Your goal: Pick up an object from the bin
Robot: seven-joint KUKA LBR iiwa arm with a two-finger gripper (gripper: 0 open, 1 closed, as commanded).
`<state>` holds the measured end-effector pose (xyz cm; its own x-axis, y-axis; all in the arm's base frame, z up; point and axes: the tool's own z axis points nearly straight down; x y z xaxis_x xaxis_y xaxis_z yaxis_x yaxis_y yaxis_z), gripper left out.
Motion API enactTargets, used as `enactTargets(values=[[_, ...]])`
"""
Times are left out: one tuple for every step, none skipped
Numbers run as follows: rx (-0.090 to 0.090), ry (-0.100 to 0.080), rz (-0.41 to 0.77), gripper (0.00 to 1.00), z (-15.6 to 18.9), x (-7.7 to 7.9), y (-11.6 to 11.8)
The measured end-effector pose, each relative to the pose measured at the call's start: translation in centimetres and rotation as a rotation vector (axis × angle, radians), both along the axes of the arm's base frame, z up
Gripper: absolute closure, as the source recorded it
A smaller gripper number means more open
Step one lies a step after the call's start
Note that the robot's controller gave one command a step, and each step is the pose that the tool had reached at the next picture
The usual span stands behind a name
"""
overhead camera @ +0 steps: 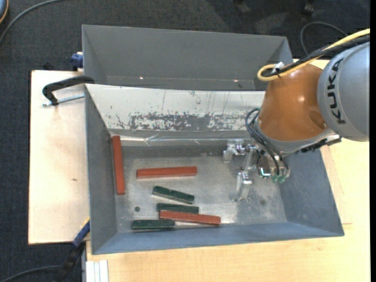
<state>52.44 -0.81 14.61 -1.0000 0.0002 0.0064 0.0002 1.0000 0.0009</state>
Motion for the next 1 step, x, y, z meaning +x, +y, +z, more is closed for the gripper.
enactTargets(values=[[0.002,-0.008,0.125,0.0,-7.72,-1.35,9.04]])
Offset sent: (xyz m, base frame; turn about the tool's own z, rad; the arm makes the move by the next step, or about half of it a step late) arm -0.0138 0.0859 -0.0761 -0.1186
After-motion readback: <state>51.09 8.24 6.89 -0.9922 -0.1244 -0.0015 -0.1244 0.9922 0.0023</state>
